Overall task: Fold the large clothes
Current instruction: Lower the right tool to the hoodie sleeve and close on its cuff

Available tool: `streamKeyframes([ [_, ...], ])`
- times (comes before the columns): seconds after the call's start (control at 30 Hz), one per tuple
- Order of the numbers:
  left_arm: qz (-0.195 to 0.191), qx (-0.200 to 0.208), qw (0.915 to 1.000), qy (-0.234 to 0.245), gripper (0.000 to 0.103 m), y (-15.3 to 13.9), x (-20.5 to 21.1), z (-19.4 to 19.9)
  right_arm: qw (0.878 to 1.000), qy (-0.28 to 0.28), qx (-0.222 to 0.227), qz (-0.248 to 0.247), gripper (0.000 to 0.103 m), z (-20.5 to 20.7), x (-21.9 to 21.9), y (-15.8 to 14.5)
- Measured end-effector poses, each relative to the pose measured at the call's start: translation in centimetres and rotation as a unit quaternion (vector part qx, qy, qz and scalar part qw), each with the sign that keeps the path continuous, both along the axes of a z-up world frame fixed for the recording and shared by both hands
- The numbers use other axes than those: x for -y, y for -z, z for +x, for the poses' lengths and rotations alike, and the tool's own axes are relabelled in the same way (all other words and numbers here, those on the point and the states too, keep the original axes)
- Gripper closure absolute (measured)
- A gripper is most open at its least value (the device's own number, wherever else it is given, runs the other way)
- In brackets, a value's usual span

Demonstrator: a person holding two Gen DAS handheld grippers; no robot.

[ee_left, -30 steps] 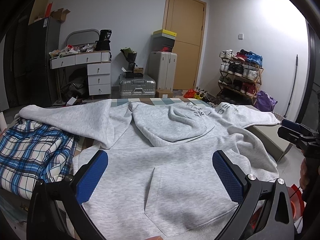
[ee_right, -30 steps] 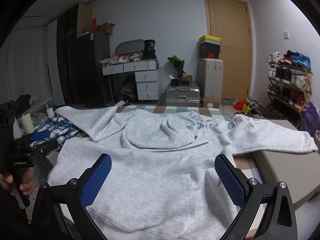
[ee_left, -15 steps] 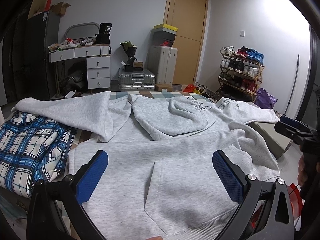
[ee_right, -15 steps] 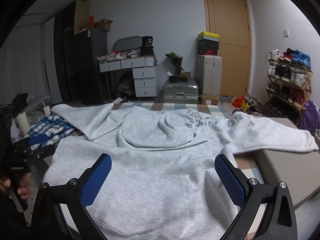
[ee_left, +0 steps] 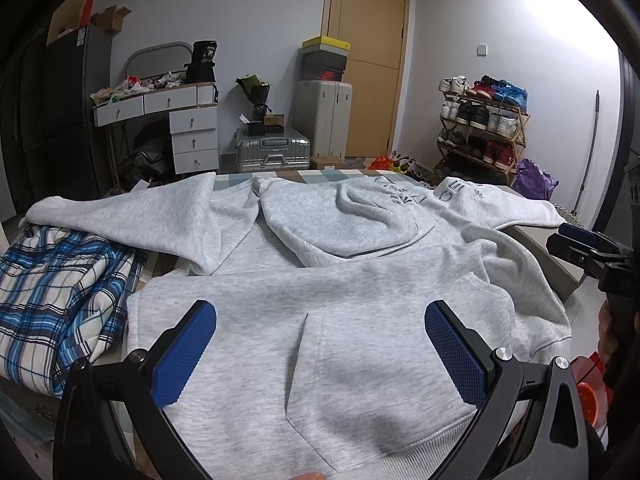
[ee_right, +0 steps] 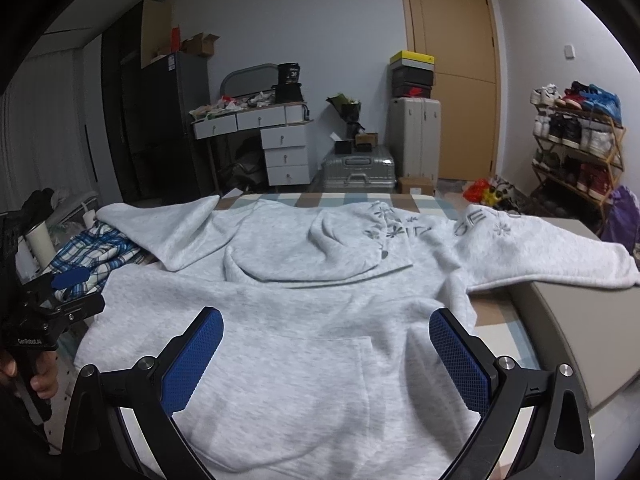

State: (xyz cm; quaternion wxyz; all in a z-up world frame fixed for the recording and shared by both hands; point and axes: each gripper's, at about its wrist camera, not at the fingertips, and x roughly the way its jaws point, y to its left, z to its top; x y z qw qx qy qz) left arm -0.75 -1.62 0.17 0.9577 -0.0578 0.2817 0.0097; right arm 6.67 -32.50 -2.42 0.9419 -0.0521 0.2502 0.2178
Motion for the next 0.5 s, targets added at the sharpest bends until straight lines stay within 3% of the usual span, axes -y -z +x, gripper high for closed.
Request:
streamKeyframes([
  [0.23, -0.009, -0.007, 0.9999, -0.002, 0.001, 0.6, -0.4, 0.2, 1.0, 0.007, -0.015, 0.005, 0.0, 0.5, 1.8, 1.6],
  [0.4, -0.013, -0.022, 0.9996, 0.012, 0.001, 1.8, 0.4, -1.1, 0.999, 0.002, -0.036, -0.026, 0.0, 0.7, 2.6, 2.8],
  [0.5, 0.013, -0.051, 0.9985, 0.013, 0.001, 3.2, 1.3, -1.5, 0.998, 0.015, -0.037, -0.045, 0.0, 0.7, 3.6, 3.7],
])
